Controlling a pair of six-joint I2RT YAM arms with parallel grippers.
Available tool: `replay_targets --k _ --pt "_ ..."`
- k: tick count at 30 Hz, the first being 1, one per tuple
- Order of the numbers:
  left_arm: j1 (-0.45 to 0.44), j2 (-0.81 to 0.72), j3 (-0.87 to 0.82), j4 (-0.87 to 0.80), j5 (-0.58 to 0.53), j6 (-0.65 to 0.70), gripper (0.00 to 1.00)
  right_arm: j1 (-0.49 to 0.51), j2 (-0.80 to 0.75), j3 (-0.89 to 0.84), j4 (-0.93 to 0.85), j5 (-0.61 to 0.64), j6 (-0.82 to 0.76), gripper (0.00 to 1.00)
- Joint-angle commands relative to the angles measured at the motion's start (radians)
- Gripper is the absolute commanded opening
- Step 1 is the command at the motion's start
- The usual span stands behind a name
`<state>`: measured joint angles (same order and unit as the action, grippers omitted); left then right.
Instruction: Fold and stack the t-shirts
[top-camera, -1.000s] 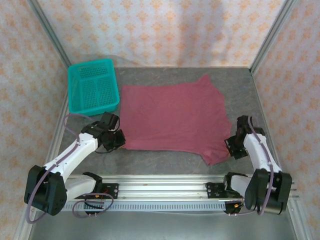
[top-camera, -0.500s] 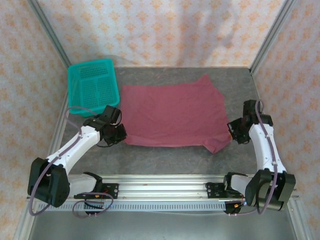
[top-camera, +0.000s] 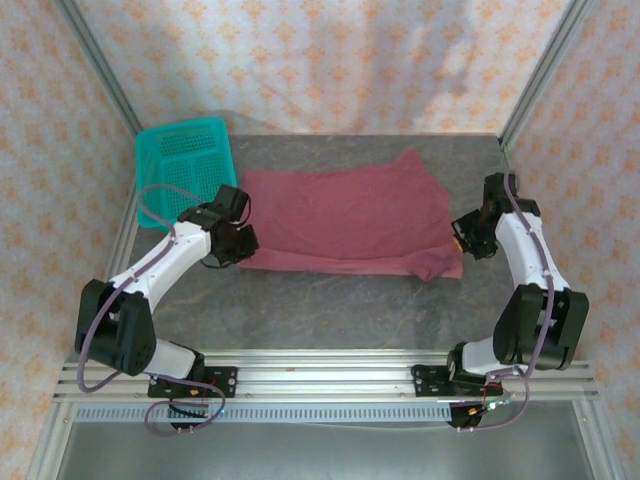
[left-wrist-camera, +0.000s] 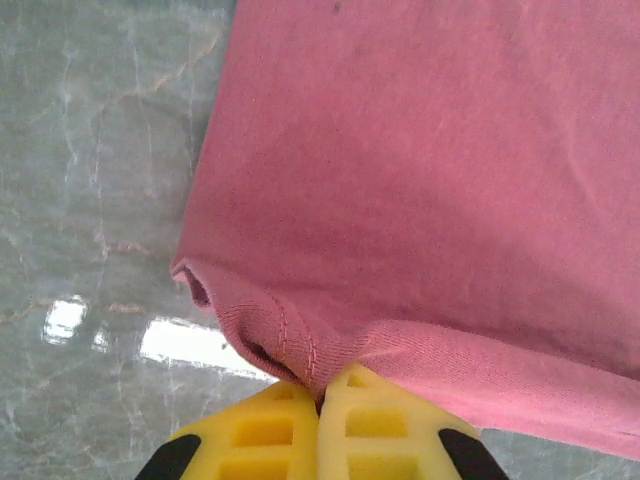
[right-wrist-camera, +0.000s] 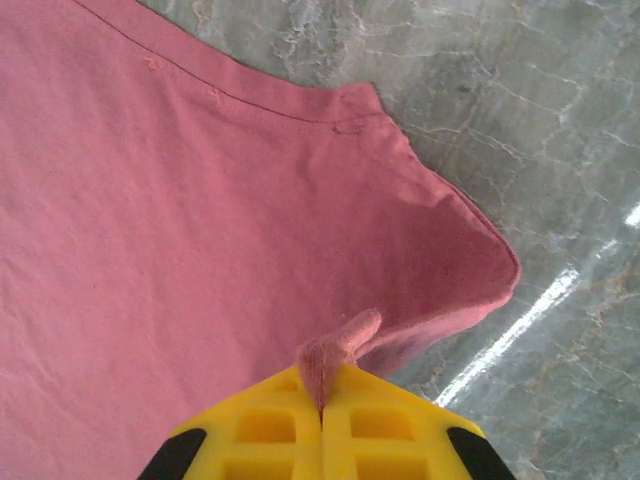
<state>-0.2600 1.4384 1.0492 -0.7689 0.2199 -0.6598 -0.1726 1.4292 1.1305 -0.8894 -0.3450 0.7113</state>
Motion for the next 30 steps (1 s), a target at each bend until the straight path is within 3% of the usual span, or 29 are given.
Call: replay_targets --k 1,30 --pt "0.025 0.049 0.053 -0.041 -0.048 0.046 0.0 0.004 0.046 0.067 0.016 0.011 -0.035 0.0" --pt "0.091 0.31 0.188 -0.01 -0.057 0.111 0.0 0.043 0.342 0.293 0.041 0.023 -0.077 0.0"
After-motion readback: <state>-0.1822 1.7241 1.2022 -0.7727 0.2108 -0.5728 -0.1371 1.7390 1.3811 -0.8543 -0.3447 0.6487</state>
